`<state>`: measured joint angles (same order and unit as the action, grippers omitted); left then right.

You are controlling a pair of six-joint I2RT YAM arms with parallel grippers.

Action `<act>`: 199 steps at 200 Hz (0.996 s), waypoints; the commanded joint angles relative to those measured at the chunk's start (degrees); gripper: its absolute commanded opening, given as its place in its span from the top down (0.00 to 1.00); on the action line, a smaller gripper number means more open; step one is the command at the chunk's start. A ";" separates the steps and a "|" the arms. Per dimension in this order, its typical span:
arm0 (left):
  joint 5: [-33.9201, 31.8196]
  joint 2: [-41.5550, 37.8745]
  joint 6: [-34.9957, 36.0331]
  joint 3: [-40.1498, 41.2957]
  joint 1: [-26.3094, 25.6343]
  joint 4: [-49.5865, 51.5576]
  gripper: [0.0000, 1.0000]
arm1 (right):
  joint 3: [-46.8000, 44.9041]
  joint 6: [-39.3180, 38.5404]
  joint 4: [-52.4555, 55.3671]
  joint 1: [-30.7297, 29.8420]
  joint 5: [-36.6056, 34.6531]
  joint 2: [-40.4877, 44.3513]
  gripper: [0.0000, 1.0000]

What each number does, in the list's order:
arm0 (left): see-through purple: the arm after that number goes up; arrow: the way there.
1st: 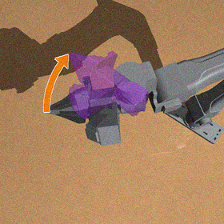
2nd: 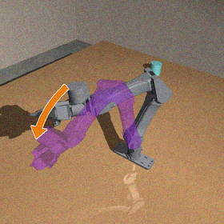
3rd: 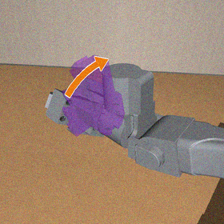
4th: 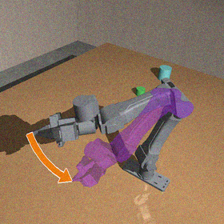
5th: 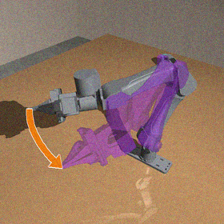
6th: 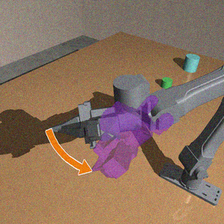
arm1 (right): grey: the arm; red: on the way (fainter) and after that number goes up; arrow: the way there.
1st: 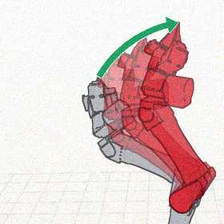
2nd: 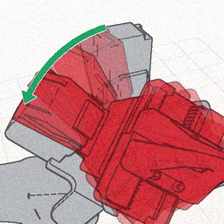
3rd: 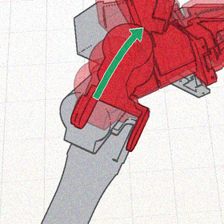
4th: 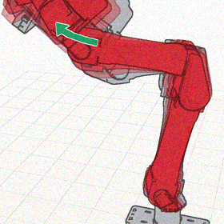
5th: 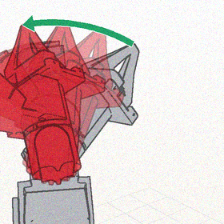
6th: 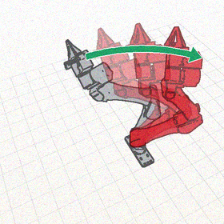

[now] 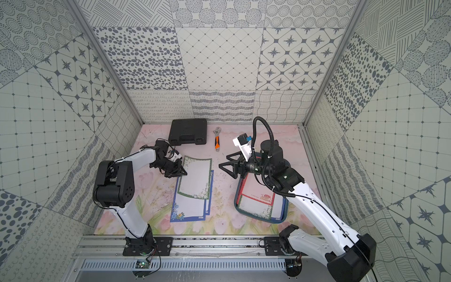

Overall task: Take out the stationery paper from the storage box
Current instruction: Place the stationery paper at the center of the board.

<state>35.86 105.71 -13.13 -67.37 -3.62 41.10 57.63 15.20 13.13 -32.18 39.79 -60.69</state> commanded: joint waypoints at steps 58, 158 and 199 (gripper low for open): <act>-7.06 -0.71 0.00 -0.64 0.45 1.41 0.78 | -0.40 -0.78 -1.10 -0.69 -1.81 -0.30 0.27; -16.40 -5.94 0.99 -0.92 0.45 2.07 0.73 | 1.63 -0.20 1.75 -1.21 -8.46 -0.59 0.27; -21.26 -10.50 2.05 -0.22 0.45 1.53 0.73 | 1.09 0.39 1.69 -1.21 -12.44 0.00 0.27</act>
<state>21.67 98.76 -12.99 -67.48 -3.62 41.54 57.63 15.03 15.86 -33.08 30.55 -60.73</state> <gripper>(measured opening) 0.267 0.731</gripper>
